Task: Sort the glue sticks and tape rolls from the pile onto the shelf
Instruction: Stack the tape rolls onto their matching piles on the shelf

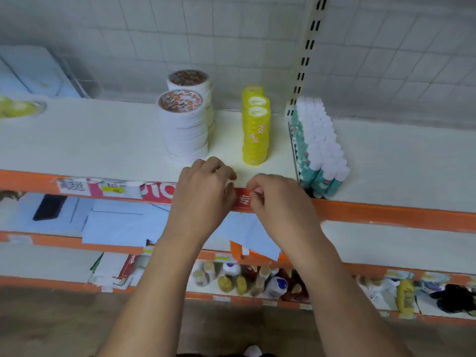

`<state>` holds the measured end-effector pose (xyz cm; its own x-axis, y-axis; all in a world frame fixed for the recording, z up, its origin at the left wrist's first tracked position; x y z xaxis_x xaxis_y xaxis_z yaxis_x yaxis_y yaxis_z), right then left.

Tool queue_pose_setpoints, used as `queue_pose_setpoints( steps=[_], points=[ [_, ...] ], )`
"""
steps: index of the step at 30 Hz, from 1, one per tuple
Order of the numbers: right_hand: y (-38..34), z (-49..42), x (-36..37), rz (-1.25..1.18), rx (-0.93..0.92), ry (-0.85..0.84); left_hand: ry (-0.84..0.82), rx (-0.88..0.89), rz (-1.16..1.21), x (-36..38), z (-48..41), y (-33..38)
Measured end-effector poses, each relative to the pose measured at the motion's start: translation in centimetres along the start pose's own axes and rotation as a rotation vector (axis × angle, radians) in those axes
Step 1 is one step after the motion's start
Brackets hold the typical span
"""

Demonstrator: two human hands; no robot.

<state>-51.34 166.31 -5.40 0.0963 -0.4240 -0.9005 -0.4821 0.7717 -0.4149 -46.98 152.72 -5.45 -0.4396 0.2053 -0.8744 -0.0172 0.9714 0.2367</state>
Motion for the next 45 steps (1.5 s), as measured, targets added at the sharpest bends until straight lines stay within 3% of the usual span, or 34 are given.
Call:
queue_pose_setpoints(
  steps=[11,20,30,40,45],
  points=[
    [-25.4,-2.9,12.0,-0.029,-0.369,-0.099,-0.008,-0.360,-0.206,-12.1,11.8,-23.0],
    [-41.0,-4.6,19.7,-0.103,-0.478,-0.174,0.040,-0.440,-0.271,-19.4,17.2,-36.9],
    [-45.3,-11.2,22.6,-0.105,-0.426,-0.120,0.026,-0.422,-0.190,-18.6,12.5,-45.4],
    [-46.8,-20.4,24.6,-0.109,-0.333,-0.123,-0.060,-0.463,-0.094,-15.8,3.8,-54.0],
    [-47.2,-23.4,25.6,-0.093,-0.260,-0.095,-0.153,-0.389,-0.067,-13.6,-0.1,-58.1]
  ],
)
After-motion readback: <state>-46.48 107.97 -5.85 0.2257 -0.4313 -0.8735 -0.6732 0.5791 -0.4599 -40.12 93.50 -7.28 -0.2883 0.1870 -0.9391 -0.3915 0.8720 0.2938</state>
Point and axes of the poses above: each hand's wrist, its own z-axis away from the middle knuckle, its own x-axis out of the palm, y = z × x, the point moved 3 cm from there along -z, towards the middle knuckle, and after that the axes turned 2 degrees about x, right-handed, at the moved point
